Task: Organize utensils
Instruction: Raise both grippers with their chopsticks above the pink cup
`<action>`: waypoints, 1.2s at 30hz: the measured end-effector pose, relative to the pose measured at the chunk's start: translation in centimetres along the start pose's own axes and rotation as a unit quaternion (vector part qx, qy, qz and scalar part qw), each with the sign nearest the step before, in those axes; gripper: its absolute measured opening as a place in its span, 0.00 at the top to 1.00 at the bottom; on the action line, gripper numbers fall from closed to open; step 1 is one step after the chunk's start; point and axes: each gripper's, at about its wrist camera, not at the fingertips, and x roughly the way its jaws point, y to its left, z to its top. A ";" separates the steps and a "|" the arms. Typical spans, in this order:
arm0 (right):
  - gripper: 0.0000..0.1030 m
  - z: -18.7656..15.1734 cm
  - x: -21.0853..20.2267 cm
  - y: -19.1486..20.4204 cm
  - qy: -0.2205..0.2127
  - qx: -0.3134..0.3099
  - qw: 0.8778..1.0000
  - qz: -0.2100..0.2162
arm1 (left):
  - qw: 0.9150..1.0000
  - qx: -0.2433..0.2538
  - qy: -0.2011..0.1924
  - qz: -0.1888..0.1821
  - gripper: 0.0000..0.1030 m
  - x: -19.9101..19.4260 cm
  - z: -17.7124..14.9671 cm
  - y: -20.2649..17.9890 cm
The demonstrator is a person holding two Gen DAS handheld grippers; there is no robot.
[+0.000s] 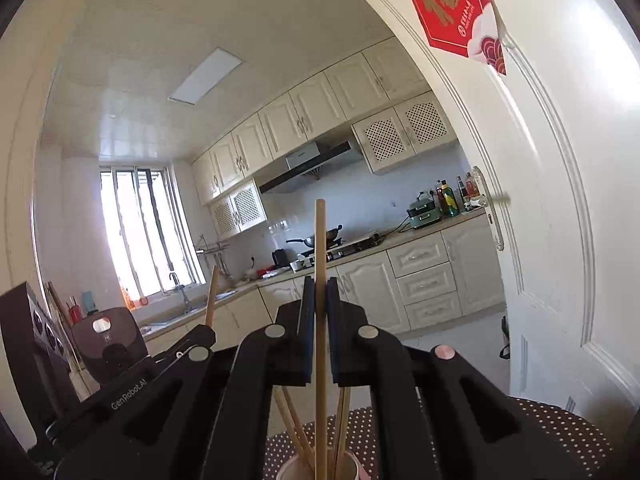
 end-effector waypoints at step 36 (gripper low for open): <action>0.96 -4.3 5.1 -0.9 0.019 -0.005 0.999 -0.048 | 0.997 0.057 0.007 0.045 0.95 5.0 -5.3 2.5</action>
